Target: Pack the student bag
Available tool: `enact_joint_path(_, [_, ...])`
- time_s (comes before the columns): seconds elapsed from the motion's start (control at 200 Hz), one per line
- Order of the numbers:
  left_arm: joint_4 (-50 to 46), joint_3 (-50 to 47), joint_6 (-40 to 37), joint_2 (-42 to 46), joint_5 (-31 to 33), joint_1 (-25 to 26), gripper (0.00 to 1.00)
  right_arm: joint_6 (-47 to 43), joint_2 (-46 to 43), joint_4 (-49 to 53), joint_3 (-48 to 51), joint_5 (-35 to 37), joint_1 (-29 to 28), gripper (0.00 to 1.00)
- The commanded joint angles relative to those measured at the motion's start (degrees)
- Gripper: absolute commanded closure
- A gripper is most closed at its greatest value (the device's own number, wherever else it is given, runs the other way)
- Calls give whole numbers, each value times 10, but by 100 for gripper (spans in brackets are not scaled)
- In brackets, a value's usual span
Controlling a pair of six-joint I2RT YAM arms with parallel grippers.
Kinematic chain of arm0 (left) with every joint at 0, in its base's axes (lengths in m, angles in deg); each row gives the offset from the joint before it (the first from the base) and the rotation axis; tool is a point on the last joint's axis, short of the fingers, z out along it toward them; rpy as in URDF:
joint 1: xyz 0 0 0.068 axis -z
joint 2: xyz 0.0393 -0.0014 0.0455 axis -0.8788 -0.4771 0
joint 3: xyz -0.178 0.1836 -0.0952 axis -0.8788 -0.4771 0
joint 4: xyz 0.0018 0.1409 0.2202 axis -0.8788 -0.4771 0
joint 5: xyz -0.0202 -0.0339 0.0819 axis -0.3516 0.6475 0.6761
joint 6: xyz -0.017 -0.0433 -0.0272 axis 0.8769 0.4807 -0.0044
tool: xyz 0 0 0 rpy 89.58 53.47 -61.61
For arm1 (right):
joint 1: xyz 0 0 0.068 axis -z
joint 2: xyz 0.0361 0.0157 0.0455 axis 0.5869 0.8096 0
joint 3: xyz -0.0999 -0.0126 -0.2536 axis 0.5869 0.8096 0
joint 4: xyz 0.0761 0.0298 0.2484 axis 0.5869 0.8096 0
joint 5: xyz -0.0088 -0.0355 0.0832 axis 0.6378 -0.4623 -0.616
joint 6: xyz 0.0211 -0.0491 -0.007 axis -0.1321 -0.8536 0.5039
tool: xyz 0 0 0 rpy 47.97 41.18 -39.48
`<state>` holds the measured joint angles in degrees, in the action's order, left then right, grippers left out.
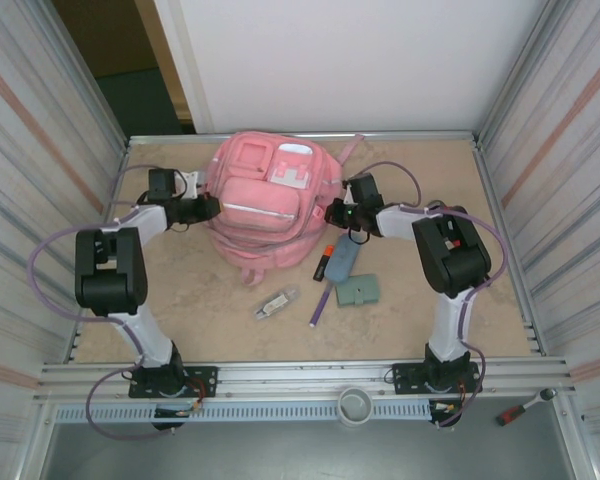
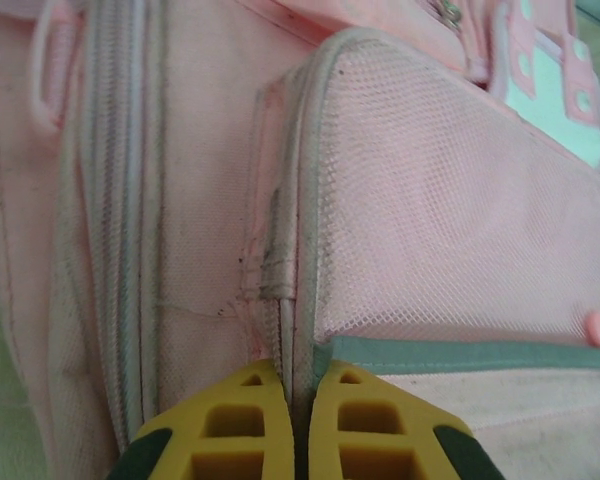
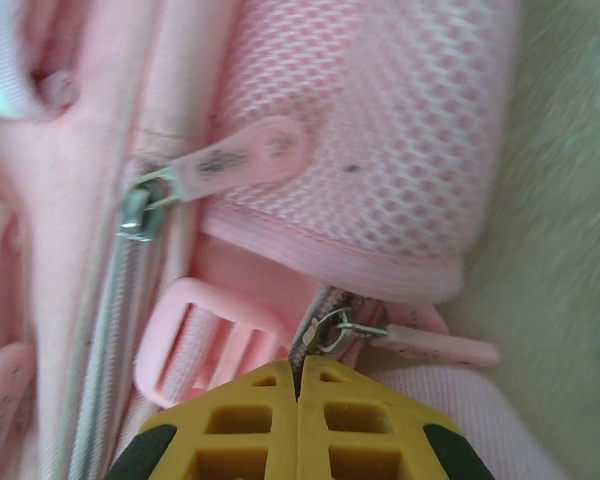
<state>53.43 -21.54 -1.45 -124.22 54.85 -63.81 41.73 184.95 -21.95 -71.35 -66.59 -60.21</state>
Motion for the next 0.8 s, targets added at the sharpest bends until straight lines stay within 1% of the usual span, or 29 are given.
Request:
enact_joint_path(0.0, [9, 46, -2, -27, 2, 1, 90, 17, -56, -13, 35, -25, -53, 100])
enact_joint_path(0.05, [7, 66, -2, -42, 12, 1, 86, 14, -62, -13, 39, -31, -69, 100])
enact_joint_path(0.105, [-2, 92, -3, -60, 34, 0, 78, 5, -66, -9, 34, -44, -83, 100])
enact_joint_path(0.18, [-18, 133, -7, -82, 72, 0, 72, -17, -71, 1, 26, -60, -96, 98])
enact_joint_path(0.236, [-29, 160, -6, -94, 106, -1, 63, -40, -80, 16, 20, -72, -102, 96])
enact_joint_path(0.271, [-34, 173, -3, -97, 126, -2, 57, -57, -87, 27, 17, -79, -103, 92])
enact_joint_path(0.301, [-35, 180, 0, -95, 136, -2, 52, -73, -94, 43, 14, -80, -103, 86])
enact_joint_path(0.346, [-35, 183, 10, -84, 150, -3, 48, -96, -105, 61, 14, -76, -98, 80])
enact_joint_path(0.401, [-17, 167, 26, -61, 173, -2, 41, -121, -119, 79, 16, -59, -87, 72])
enact_joint_path(0.451, [2, 139, 37, -34, 203, 1, 30, -138, -129, 89, 18, -43, -72, 68])
enact_joint_path(0.466, [8, 131, 39, -24, 214, 3, 29, -141, -129, 91, 18, -41, -69, 67])
enact_joint_path(0.541, [34, 84, 44, 23, 264, 15, 25, -168, -125, 105, 8, -28, -48, 64])
enact_joint_path(0.581, [37, 64, 46, 48, 274, 23, 25, -189, -117, 116, -3, -22, -47, 64])
enact_joint_path(0.621, [32, 49, 49, 71, 264, 31, 25, -208, -109, 129, -15, -10, -50, 63])
enact_joint_path(0.687, [24, 17, 49, 109, 224, 58, 25, -229, -96, 145, -34, 9, -52, 63])
enact_joint_path(0.737, [29, -18, 53, 144, 214, 95, 26, -227, -92, 143, -41, 21, -45, 62])
enact_joint_path(0.797, [41, -59, 66, 179, 217, 147, 30, -218, -92, 127, -42, 14, -28, 62])
